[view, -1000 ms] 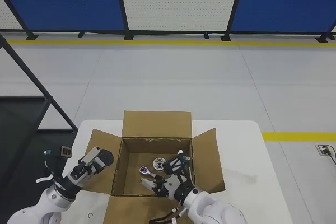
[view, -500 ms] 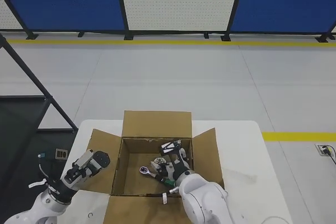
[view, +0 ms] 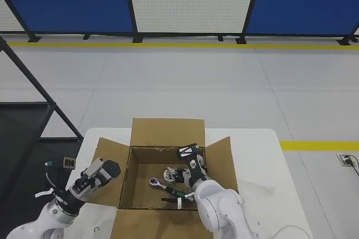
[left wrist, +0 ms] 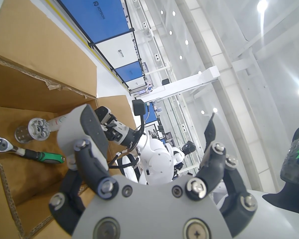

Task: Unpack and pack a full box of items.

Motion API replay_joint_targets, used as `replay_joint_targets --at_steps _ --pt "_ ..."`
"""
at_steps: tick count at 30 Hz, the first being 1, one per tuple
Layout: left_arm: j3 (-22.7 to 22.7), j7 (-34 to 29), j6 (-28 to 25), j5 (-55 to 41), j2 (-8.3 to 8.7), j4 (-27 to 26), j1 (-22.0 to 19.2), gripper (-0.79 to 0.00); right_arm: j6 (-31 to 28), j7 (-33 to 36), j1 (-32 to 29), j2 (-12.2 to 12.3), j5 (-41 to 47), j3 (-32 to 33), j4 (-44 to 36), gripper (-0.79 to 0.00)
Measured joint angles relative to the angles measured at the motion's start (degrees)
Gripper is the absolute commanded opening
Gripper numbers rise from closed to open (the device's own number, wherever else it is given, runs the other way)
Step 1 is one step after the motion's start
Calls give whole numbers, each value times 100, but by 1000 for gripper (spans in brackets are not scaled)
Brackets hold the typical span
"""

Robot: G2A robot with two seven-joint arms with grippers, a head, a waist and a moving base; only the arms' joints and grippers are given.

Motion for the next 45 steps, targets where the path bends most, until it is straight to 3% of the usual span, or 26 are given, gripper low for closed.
replay_joint_targets --at_steps 8,9,10,11,14,27,38,43,45 --pt "52 -40 4 -3 13 38 -69 0 5 -30 -36 -28 -50 75 185 -18" --pt "49 -46 1 -15 16 38 -68 0 12 -9 -24 -38 -63 74 211 -139" --pt "44 -52 -3 -23 18 39 -64 0 20 8 -16 -45 -83 74 229 -397" --pt "37 -59 -8 -30 20 41 -57 0 34 25 -8 -51 -115 76 247 -422" --pt "19 -71 -37 -63 25 50 -30 0 70 67 7 -71 -207 83 274 -446" --pt "2 -62 -98 -96 45 13 30 0 399 412 95 -183 -915 -35 390 -397" --pt "-4 -13 -119 -107 57 -27 76 0 590 861 302 -334 -1243 -130 716 -403" --pt "6 4 -119 -89 63 -39 88 0 526 923 382 -391 -1203 -72 912 -529" --pt "9 17 -130 -88 64 -43 90 0 513 938 394 -413 -1202 -58 957 -662"
